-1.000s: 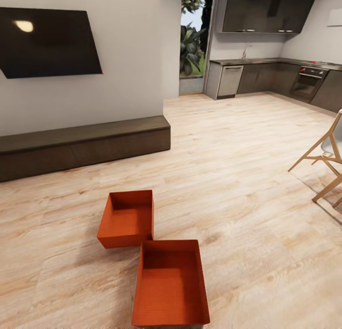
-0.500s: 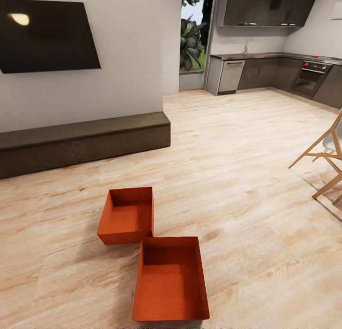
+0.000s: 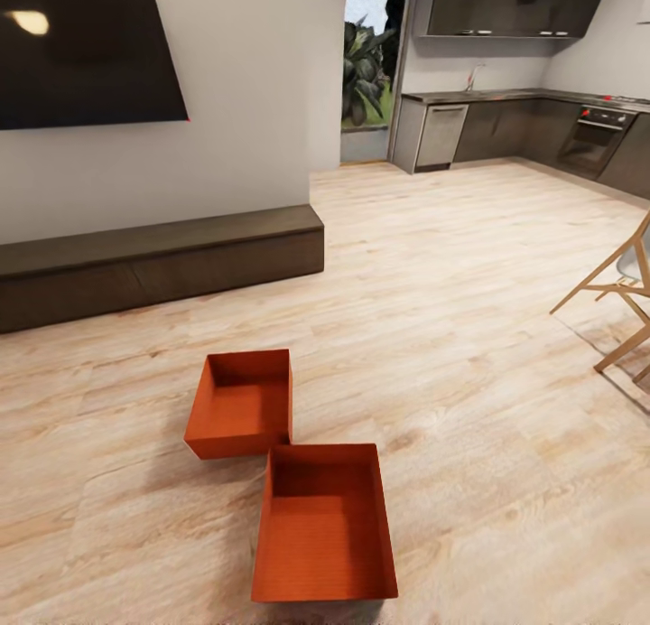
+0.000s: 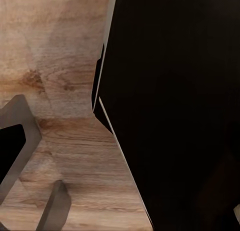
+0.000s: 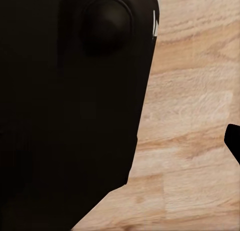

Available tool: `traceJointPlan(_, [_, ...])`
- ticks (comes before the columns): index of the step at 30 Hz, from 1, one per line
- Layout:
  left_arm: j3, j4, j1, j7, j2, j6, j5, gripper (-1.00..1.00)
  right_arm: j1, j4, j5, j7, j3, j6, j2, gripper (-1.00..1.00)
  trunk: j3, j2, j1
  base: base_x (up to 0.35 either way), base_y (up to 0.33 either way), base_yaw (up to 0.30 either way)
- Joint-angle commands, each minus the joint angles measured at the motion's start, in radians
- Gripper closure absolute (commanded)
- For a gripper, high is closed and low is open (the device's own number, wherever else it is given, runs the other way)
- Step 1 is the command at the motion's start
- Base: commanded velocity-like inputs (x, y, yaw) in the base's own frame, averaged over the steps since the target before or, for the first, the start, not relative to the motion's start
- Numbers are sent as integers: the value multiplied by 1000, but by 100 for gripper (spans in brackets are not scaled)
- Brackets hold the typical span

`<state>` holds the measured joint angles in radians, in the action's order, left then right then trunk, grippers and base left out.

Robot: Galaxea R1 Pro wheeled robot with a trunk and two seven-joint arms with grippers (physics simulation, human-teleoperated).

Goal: Move the two storage containers from the living room to the garage. In the garage, place one container on the floor and stack the other container on top of it (either order is fine).

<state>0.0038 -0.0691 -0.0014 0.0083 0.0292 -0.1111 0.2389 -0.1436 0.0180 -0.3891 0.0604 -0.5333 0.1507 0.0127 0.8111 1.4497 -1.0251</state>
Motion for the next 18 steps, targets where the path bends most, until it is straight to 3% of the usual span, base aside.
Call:
traceJointPlan(1, [0, 0, 0, 1, 0, -2, 3, -100, -1, 2, -8, 1, -8, 4, 0, -100, 2, 0, 0, 0, 0, 0])
traceJointPlan(18, [0, 0, 0, 1, 0, -2, 3, -100, -1, 2, -8, 1, -8, 4, 0, -100, 27, 0, 0, 0, 0, 0])
